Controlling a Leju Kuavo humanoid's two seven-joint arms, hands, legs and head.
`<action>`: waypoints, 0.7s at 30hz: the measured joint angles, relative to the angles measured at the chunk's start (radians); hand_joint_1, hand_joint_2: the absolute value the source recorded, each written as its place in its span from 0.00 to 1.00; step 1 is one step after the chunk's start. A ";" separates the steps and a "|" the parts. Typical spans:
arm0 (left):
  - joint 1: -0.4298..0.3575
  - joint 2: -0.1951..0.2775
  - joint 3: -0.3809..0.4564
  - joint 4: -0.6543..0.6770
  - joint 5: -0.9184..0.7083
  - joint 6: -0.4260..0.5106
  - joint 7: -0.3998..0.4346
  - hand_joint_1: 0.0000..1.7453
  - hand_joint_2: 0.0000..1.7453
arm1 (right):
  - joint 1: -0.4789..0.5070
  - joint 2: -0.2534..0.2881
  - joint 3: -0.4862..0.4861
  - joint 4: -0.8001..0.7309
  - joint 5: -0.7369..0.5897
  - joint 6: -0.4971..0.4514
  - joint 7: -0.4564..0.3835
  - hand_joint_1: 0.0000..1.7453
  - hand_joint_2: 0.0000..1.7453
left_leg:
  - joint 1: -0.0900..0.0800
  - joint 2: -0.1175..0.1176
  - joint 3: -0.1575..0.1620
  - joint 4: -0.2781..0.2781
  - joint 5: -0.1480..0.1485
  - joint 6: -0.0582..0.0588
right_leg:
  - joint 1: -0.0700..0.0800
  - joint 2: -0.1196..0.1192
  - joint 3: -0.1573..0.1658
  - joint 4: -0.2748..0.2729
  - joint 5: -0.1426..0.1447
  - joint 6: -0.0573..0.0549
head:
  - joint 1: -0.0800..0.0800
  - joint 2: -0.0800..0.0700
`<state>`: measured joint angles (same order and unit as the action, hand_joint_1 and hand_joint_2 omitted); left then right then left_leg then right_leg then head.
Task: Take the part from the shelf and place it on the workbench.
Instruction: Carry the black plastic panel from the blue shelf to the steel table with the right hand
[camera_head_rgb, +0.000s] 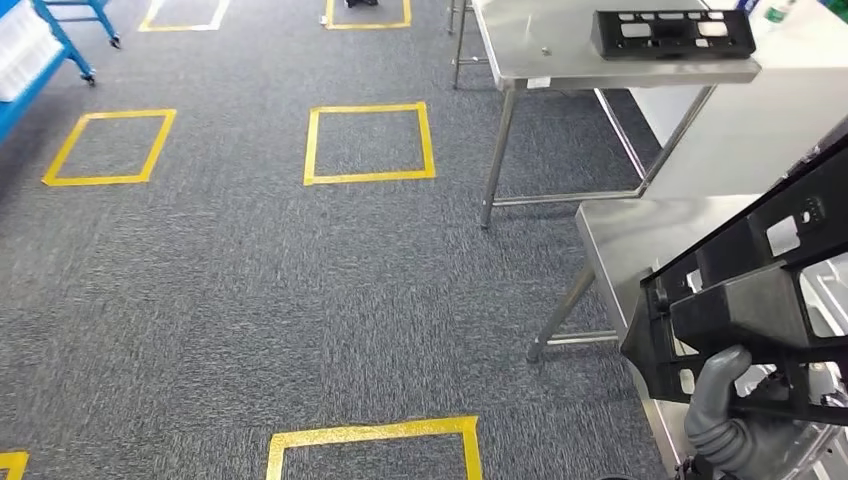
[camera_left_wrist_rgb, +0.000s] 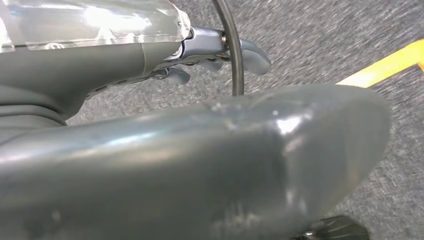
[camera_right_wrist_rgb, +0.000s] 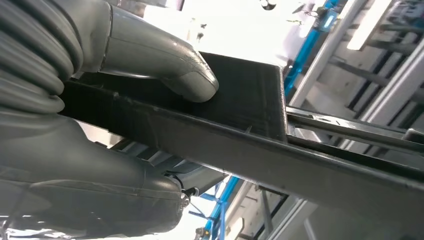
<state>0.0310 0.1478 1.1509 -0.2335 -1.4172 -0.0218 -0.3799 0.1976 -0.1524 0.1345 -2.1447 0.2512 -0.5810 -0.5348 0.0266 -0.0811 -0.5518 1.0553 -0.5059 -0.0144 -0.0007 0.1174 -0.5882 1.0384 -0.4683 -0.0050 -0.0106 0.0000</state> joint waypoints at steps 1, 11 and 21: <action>-0.001 0.000 0.000 0.000 -0.001 0.000 0.000 0.00 0.00 | 0.001 0.000 0.000 0.001 0.001 0.000 0.001 1.00 1.00 | -0.003 0.010 0.000 -0.002 0.002 0.009 | -0.002 0.012 -0.006 0.001 0.003 0.006 | 0.000 0.000; -0.001 0.002 0.000 0.000 -0.006 -0.008 0.004 0.00 0.00 | -0.001 0.000 0.000 0.021 0.016 0.003 0.018 1.00 1.00 | -0.013 0.139 0.011 -0.022 0.006 0.040 | -0.008 -0.124 -0.112 0.191 -0.053 0.030 | 0.012 0.000; -0.012 -0.001 0.000 0.000 -0.017 -0.008 0.011 0.00 0.00 | -0.013 0.003 0.000 0.029 0.033 0.005 0.028 1.00 1.00 | -0.012 0.114 -0.009 0.093 -0.087 0.003 | 0.005 -0.125 0.009 -0.031 0.014 -0.022 | 0.005 0.000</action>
<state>0.0189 0.1473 1.1512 -0.2335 -1.4340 -0.0298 -0.3689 0.1849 -0.1493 0.1347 -2.1152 0.2841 -0.5762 -0.5064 0.0151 0.0328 -0.5610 1.1484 -0.5933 -0.0117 0.0042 -0.0078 -0.5788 1.0069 -0.4544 -0.0275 -0.0054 -0.0001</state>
